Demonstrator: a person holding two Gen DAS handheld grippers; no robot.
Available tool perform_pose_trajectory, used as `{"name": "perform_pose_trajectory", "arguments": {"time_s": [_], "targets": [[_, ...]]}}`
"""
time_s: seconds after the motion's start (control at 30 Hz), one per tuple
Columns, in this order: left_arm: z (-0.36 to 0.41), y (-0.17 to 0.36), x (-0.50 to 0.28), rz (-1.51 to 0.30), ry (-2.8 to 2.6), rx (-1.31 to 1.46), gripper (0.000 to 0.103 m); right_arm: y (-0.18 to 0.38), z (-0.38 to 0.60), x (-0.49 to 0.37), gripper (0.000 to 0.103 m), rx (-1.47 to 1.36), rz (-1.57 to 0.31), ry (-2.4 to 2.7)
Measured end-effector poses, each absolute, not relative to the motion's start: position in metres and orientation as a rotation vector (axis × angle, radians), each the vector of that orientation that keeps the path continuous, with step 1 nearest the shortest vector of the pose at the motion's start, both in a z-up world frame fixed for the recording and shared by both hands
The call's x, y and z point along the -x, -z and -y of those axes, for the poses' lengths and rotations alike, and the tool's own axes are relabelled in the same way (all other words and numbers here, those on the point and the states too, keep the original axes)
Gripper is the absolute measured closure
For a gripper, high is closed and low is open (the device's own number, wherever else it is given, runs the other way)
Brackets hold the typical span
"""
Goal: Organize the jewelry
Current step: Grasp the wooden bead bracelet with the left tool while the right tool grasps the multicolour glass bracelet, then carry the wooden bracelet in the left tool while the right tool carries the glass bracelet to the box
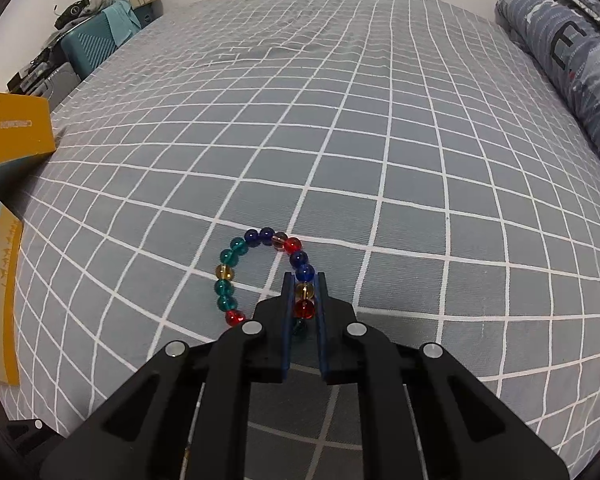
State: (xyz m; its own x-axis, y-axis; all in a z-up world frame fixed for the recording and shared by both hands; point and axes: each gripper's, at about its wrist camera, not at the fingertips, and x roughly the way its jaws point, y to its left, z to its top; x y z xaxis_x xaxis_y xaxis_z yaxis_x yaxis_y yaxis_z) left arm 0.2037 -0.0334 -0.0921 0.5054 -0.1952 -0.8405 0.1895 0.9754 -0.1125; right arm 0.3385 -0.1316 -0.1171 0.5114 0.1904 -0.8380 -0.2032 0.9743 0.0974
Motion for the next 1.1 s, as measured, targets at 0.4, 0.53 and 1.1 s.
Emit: {"name": "perform_pose_trajectory", "arguments": {"time_s": [0.4, 0.53, 1.1], "targets": [[0.015, 0.073, -0.207, -0.966, 0.213, 0.026, 0.096, 0.092, 0.131, -0.323, 0.094, -0.015, -0.931, -0.252], [0.009, 0.062, -0.205, -0.938, 0.199, 0.029, 0.096, 0.077, 0.123, -0.311, 0.094, -0.006, -0.881, -0.256], [-0.024, 0.027, -0.195, -0.806, 0.122, -0.003, 0.096, 0.056, 0.110, -0.255, 0.094, 0.000, -0.794, -0.258]]}}
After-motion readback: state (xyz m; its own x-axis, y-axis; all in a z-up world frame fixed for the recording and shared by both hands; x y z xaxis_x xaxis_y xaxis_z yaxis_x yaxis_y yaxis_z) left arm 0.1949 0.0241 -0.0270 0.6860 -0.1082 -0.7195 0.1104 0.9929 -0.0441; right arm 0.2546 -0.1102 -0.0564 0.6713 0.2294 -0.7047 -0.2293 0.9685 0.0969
